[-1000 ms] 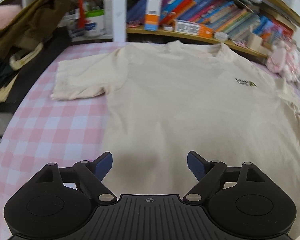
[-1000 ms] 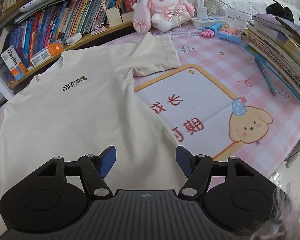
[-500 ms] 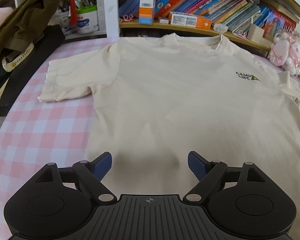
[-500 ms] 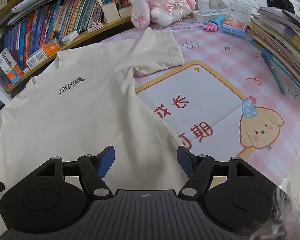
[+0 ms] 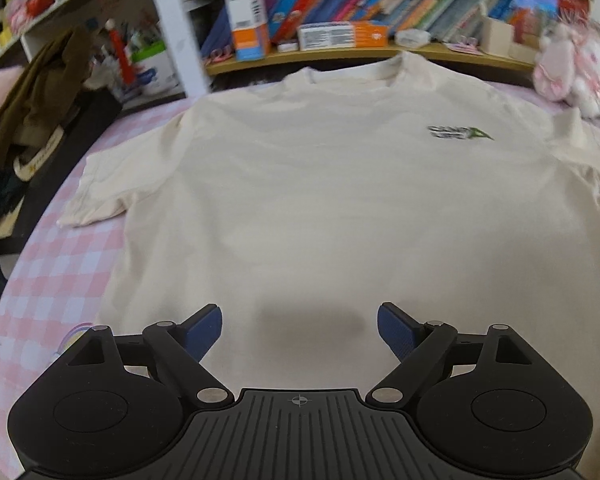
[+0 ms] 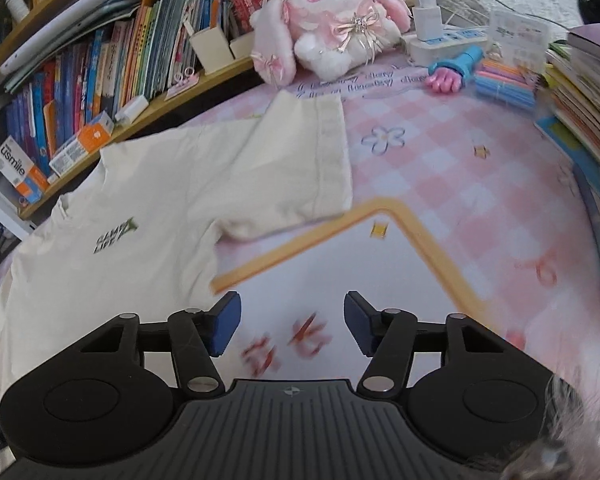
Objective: Fold clothes
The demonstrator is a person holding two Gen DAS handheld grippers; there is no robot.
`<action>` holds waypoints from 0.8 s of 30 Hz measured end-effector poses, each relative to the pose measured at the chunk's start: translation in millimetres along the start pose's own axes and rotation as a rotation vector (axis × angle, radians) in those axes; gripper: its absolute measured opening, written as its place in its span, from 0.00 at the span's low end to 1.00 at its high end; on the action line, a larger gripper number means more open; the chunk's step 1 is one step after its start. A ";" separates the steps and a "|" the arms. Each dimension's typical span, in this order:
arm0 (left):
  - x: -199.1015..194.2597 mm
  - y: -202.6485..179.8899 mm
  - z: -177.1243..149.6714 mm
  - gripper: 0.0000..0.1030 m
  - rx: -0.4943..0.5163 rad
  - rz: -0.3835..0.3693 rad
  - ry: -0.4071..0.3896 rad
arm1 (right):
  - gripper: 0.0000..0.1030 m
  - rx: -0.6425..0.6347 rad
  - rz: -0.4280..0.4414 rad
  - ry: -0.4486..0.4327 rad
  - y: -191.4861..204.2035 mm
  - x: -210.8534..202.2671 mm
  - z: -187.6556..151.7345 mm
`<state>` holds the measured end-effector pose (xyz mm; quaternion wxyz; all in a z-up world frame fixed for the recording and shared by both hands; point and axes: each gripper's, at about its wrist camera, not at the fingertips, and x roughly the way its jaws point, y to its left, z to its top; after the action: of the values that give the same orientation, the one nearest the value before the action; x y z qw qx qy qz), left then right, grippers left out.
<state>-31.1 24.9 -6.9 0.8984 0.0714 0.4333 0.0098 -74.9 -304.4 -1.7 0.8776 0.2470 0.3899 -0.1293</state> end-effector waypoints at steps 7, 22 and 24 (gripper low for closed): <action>-4.0 -23.8 -7.4 0.85 -0.035 0.017 0.064 | 0.50 0.069 0.120 0.012 -41.0 22.4 28.9; -6.5 -32.9 -19.8 0.92 -0.191 0.047 0.173 | 0.40 0.216 0.260 0.001 -78.7 62.8 64.8; -7.0 -34.4 -20.2 0.93 -0.195 0.052 0.174 | 0.37 0.221 0.263 -0.007 -80.0 70.6 73.6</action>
<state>-52.8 -7.3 -18.6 0.8595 -0.0064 0.5046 0.0814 -16.0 -413.8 -38.9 0.8558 0.3906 0.3344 -0.0564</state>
